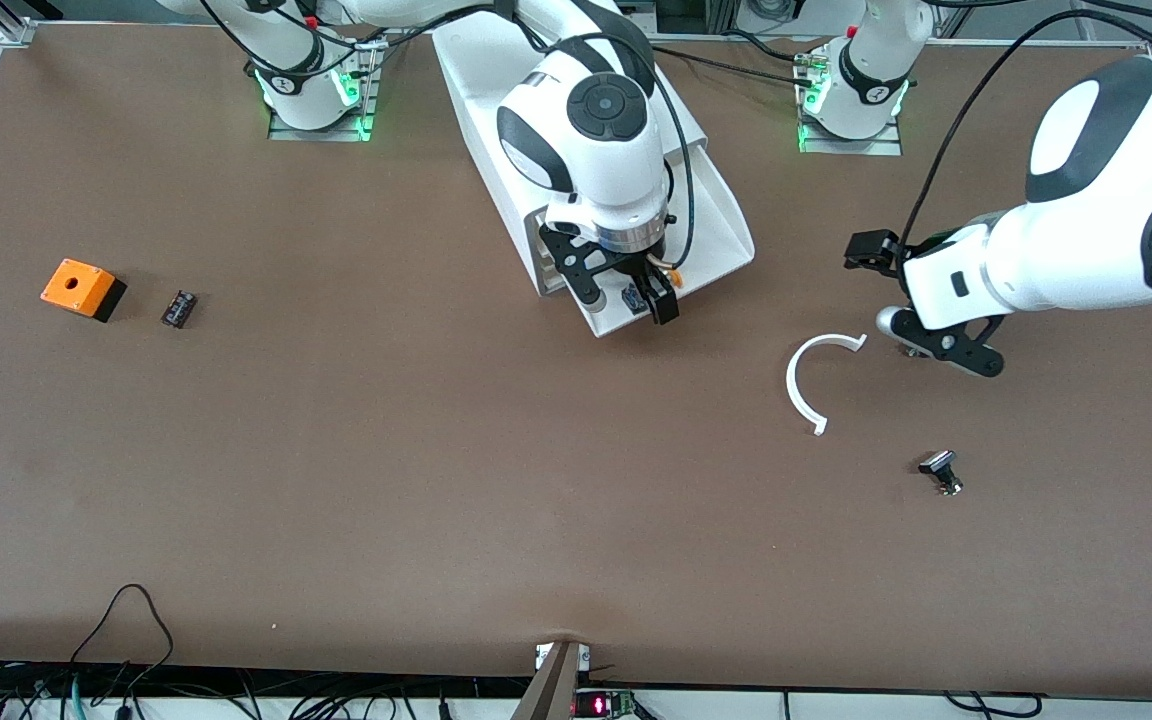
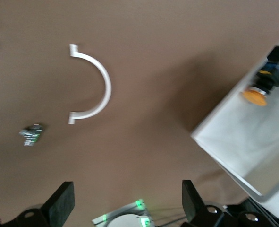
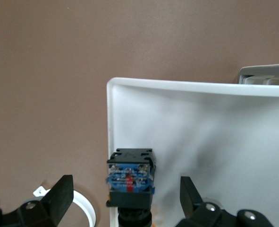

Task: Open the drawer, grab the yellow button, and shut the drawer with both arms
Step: 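Grasp the yellow-capped button with the right gripper while the left gripper releases, then lift the yellow button out with the right gripper toward the orange box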

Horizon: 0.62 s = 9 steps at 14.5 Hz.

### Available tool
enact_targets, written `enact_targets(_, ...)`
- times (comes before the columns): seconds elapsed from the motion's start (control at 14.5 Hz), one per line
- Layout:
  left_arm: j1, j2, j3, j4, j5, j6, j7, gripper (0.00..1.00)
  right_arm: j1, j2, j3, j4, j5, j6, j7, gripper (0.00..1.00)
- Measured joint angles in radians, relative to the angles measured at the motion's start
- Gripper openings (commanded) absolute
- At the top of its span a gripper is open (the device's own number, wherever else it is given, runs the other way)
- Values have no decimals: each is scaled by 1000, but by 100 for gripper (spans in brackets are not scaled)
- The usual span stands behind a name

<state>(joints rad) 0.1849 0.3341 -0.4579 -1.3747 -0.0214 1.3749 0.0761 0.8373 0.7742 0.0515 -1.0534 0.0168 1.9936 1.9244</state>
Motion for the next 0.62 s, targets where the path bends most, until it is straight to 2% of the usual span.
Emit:
enact_targets(0.07, -1, 0, 0, 16, 31, -1, -14, 100, 3, 7, 0, 0, 3, 0, 0, 98)
enact_targets(0.14, -1, 0, 1, 26, 48, -3, -31, 100, 5, 10, 0, 0, 15, 0, 0, 91)
enact_targets(0.28, 0, 0, 8, 34, 60, -4, -60, 100, 8, 11, 0, 0, 30, -1, 0, 68)
enact_targets(0.41, 4, 1, 19, 42, 61, -4, -72, 100, 8, 11, 0, 2, 33, -7, 0, 42)
enact_targets(0.62, 5, 0, 21, 55, 102, -5, -74, 100, 7, 9, -2, 13, 34, -11, 0, 12)
